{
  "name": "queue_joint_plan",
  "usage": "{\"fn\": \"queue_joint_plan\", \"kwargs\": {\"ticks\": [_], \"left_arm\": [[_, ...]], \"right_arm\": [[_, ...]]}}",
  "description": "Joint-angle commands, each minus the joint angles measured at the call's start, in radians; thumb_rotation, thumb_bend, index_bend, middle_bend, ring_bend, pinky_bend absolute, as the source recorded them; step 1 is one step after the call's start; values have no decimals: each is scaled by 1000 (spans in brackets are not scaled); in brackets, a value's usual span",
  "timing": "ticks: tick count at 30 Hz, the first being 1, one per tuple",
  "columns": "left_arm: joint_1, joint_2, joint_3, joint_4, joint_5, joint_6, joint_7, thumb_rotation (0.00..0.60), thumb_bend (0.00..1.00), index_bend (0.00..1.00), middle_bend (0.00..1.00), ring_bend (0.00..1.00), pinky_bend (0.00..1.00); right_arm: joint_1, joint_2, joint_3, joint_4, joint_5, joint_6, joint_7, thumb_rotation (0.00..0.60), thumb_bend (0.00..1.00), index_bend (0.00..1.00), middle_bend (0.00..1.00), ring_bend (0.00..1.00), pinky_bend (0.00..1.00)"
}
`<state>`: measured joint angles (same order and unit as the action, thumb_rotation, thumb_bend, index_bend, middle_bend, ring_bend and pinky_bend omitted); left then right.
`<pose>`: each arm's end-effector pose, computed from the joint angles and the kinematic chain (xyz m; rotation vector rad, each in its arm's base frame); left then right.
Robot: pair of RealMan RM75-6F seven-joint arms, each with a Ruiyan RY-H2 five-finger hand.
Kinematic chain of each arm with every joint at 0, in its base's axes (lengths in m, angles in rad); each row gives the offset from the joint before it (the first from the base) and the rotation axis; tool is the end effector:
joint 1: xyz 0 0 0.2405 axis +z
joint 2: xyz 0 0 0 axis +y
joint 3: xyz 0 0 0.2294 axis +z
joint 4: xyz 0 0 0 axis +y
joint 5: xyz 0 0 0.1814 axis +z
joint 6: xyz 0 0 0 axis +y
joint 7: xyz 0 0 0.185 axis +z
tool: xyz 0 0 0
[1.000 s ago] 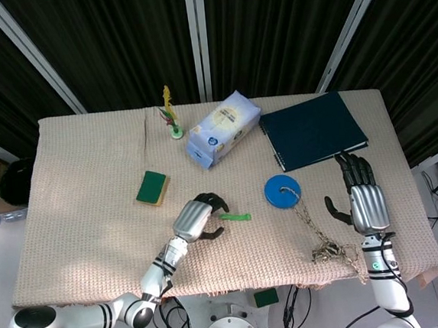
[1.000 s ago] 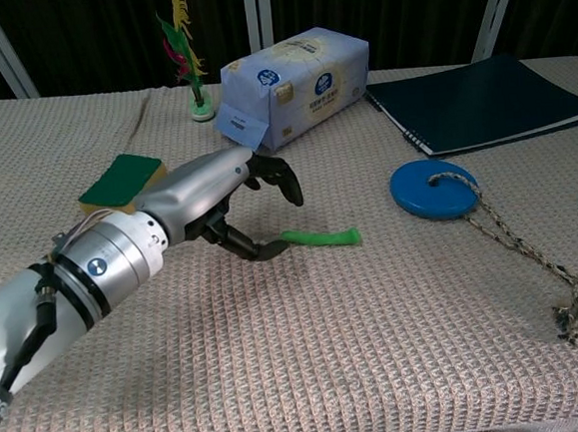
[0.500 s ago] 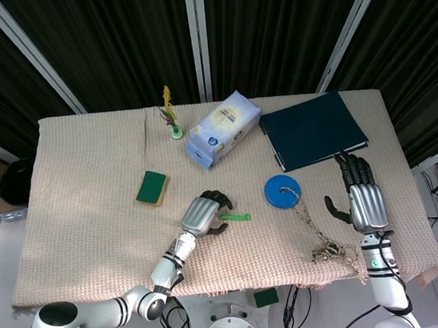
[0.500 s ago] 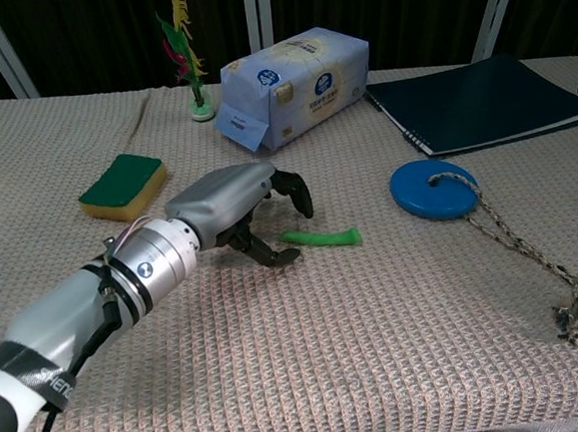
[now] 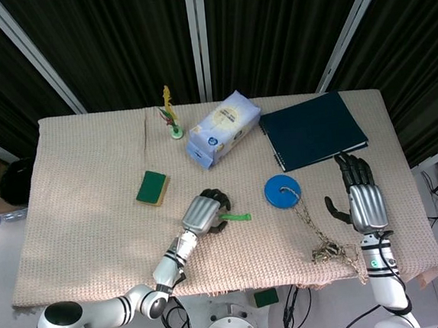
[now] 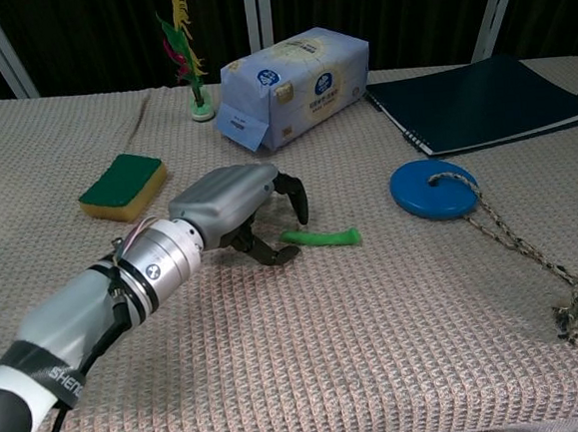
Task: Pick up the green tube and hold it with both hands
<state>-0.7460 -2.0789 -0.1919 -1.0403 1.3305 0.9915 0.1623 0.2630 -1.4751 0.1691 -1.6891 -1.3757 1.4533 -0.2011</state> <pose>-0.0613 0.3161 -0.1242 -1.9174 -1.0637 -1.1488 -0.1922 -0.2716 0.0917 1.2989 -1.0236 1.1843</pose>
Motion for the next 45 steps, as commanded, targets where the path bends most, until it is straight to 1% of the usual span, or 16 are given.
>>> {"fn": "queue_joint_plan", "kwargs": {"ticks": [1,25,29,36,45], "left_arm": [[1,3,0,-3,-3,-3,2,600,274,456,323,224,231],[-15,-9,-8,20,-16,-27,-10,600,279,515,335,224,233],[-17,-9,-10,21,-17,-29,-12,600,303,541,345,224,233],[-21,-11,-8,24,-17,-35,-16,600,312,544,345,224,233],[-17,-2,-14,1,-16,-26,-48,600,369,562,350,224,236]], "right_arm": [[0,-1,-1,1,0,-3,-1,600,329,0,0,0,0],[3,-9,-1,12,10,-29,-8,600,341,0,0,0,0],[5,-13,-2,16,11,-33,-8,600,343,0,0,0,0],[4,-12,-1,19,11,-33,-8,600,346,0,0,0,0],[5,-10,-4,19,8,-38,-4,600,346,0,0,0,0]]}}
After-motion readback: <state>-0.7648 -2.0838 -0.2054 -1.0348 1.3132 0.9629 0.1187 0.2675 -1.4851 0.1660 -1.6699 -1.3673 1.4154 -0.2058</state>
